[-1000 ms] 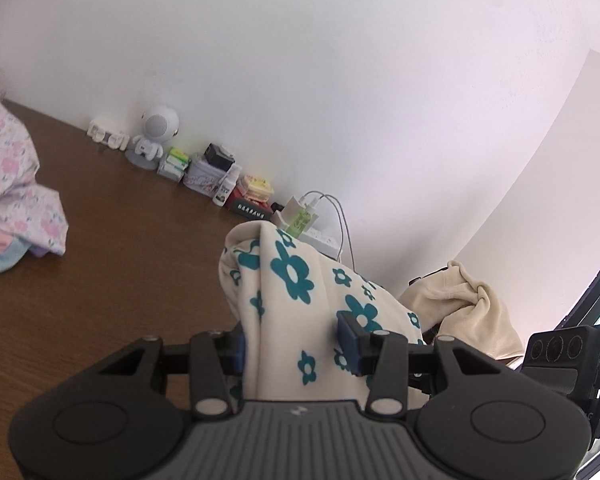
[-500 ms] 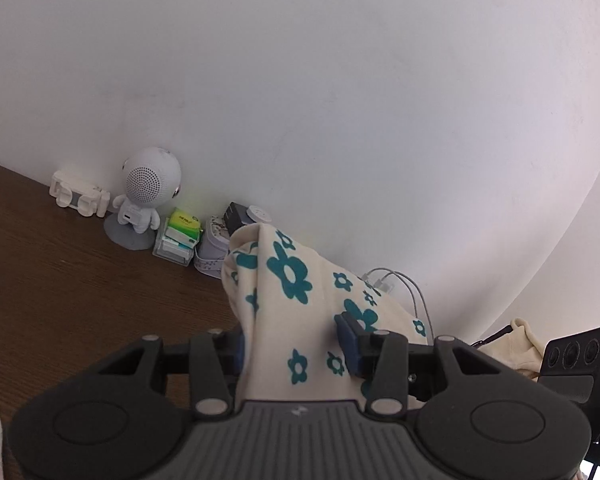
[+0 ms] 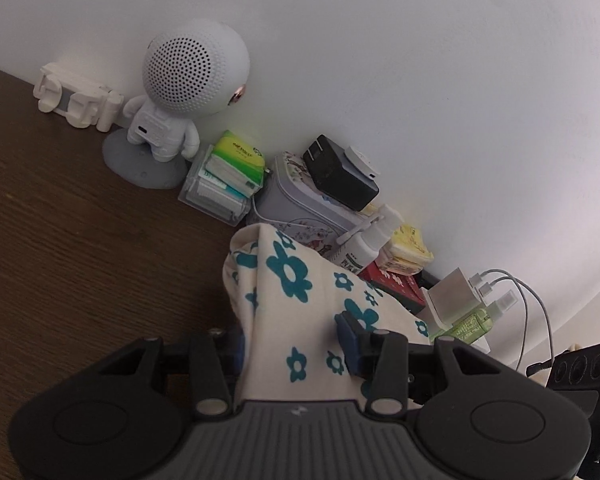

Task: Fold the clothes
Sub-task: 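Lift the dress bundle with both grippers and carry it toward the wall items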

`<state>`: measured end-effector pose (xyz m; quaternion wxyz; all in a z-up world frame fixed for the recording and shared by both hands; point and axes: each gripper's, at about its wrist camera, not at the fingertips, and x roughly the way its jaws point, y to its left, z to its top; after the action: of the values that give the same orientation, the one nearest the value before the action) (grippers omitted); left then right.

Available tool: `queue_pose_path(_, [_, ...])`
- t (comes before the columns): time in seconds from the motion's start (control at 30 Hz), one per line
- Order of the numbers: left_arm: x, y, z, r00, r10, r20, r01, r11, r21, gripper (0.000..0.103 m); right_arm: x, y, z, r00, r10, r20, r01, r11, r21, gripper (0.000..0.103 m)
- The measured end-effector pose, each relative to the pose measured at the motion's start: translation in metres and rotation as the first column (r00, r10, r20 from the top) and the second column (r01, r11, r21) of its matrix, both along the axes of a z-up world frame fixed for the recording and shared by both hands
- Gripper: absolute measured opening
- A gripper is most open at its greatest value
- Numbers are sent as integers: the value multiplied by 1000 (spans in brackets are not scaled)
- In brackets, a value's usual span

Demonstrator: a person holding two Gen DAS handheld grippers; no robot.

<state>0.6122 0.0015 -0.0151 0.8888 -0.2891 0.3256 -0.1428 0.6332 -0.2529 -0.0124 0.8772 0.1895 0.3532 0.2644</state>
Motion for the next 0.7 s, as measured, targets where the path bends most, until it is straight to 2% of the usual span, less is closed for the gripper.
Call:
queue_pose_path(0.1, [5, 0, -3, 1000, 14, 5, -14, 1000, -2, 42, 8, -3, -10, 1000, 8, 5, -8, 1000, 19, 49])
queue_pose_path(0.2, [7, 3, -5, 1000, 23, -1, -23, 1000, -13, 48, 14, -5, -17, 1000, 9, -10, -8, 999, 51, 53])
queue_pose_path(0.27, [5, 7, -3, 1000, 30, -4, -30, 999, -24, 54, 13, -11, -18, 1000, -3, -16, 5, 997, 72, 63])
queue_pose_path(0.33, [1, 9, 3, 999, 34, 16, -34, 999, 8, 54, 10, -18, -17, 1000, -19, -21, 21, 996, 91, 74])
queue_pose_path(0.47, [-7, 13, 19, 998, 31, 61, -35, 997, 75, 55, -2, -34, -8, 998, -58, 7, 57, 992, 115, 76])
queue_pose_path(0.57, [-13, 14, 31, 995, 26, 99, -36, 995, 96, 54, -14, -47, 2, 995, -90, 47, 84, 989, 126, 73])
queue_pose_path(0.6, [-13, 13, 33, 995, 21, 100, -32, 994, 106, 53, -18, -52, 6, 993, -101, 60, 93, 987, 130, 69])
queue_pose_path(0.63, [-12, 11, 34, 996, 19, 91, -30, 992, 119, 52, -21, -53, 9, 993, -97, 68, 88, 987, 132, 57])
queue_pose_path(0.67, [-11, 9, 33, 996, 19, 83, -29, 992, 123, 50, -22, -51, 11, 995, -82, 63, 74, 989, 127, 50])
queue_pose_path(0.7, [-10, 8, 32, 997, 18, 76, -28, 992, 123, 49, -23, -47, 12, 996, -75, 51, 68, 991, 113, 50])
